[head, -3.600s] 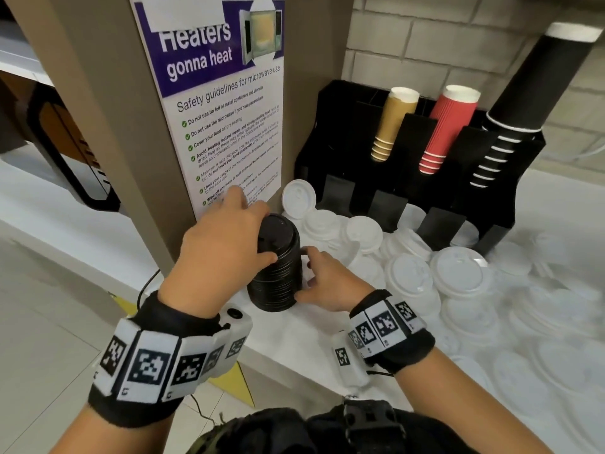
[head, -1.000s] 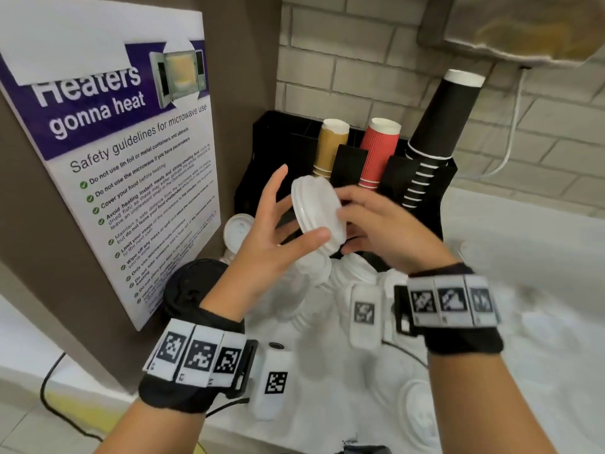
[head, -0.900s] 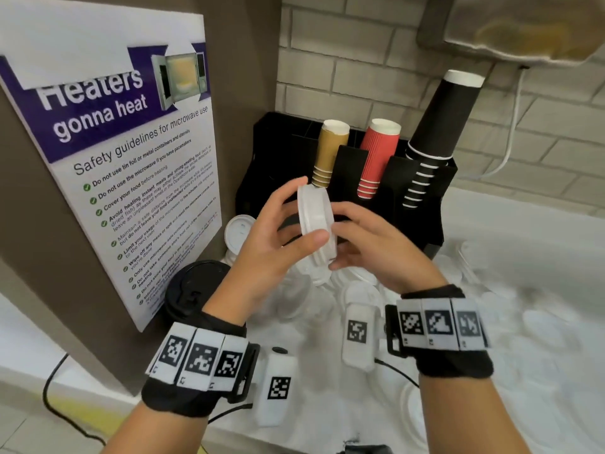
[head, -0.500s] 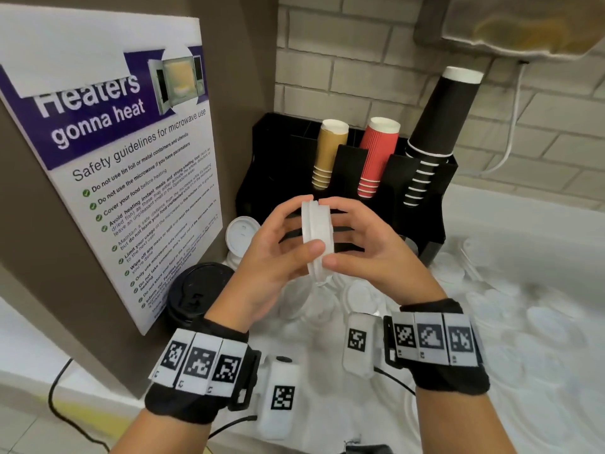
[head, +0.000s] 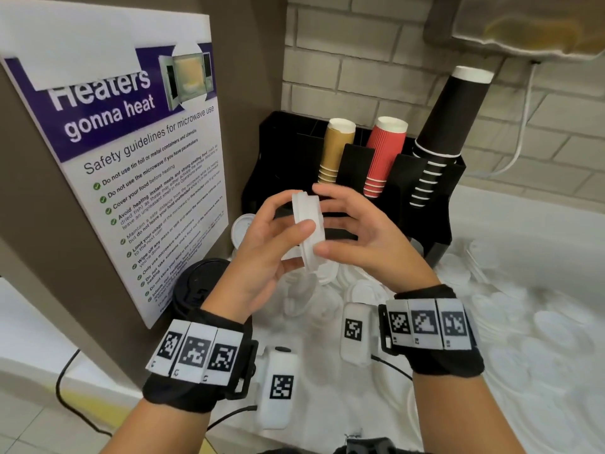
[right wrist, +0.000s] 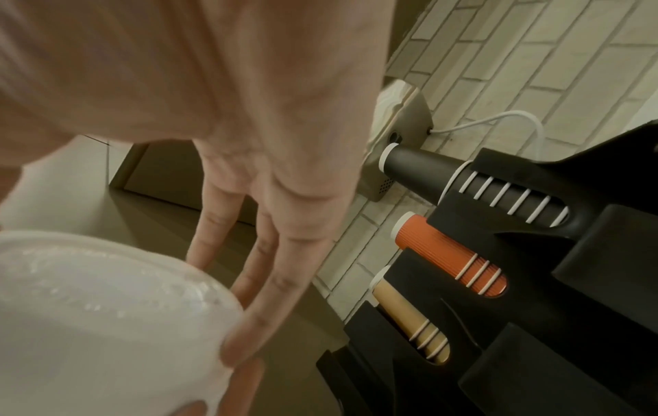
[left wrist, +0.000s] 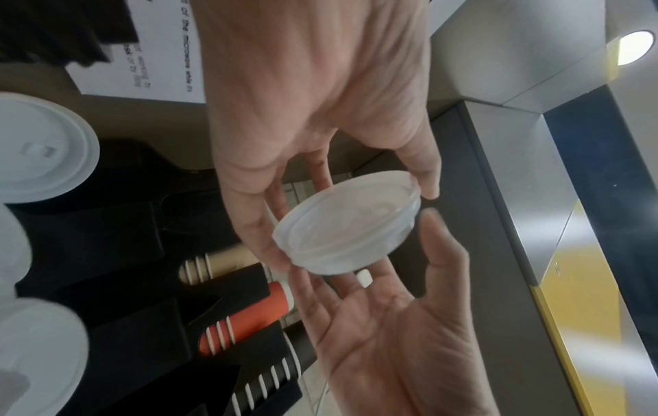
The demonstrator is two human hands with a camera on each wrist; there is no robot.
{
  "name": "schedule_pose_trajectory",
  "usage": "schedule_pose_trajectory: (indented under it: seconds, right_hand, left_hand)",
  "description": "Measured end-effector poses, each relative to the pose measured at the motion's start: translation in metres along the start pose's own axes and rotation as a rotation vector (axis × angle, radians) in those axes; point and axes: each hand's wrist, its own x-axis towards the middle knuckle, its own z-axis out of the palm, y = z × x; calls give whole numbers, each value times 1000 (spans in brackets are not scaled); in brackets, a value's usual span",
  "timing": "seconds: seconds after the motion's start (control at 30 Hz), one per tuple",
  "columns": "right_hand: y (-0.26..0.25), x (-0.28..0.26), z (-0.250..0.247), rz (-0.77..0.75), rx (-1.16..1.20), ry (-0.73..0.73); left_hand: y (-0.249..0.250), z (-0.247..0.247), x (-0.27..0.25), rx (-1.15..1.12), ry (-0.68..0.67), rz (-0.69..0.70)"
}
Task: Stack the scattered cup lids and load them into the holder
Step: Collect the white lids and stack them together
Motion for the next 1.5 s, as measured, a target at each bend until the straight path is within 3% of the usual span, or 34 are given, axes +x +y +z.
schedule_pose_trajectory:
  seconds: [0.07, 0.13, 0.27, 0.33, 0.4, 0.57, 0.67, 0.9, 1.03, 1.17, 1.3, 1.5]
  right_hand:
    - [2, 14, 4, 39, 3, 32]
    - [11, 37, 13, 90, -182, 4]
    - [53, 86, 53, 128, -1009, -620]
    - [80, 99, 72, 75, -1251, -783]
    - [104, 104, 89, -38, -1375, -842]
    - [125, 120, 105, -20, -1471, -911]
    - [123, 121, 104, -37, -1457, -857]
    - [53, 109, 57, 102, -1138, -480]
    - [31, 97, 15, 69, -755, -238]
    - [20, 56, -6, 40, -214, 40]
    - [17, 11, 5, 8, 47, 85]
    - [20, -13, 16, 31, 6, 156]
  left_hand:
    - [8, -6, 3, -27, 73, 48]
    - [19, -14, 6, -58, 142, 108]
    - [38, -26, 9, -63, 167, 152]
    - [40, -28, 8, -55, 170, 155]
    - [40, -28, 6, -39, 181, 153]
    - [40, -29, 3, -14, 207, 152]
    - [42, -29, 2, 6, 209, 169]
    - [44, -22, 3, 28, 175, 228]
    - [40, -15, 5, 27, 185, 199]
    - [25, -7, 4, -5, 175, 144]
    - [7, 7, 3, -12, 119, 63]
    - [1, 26, -3, 21, 29, -10]
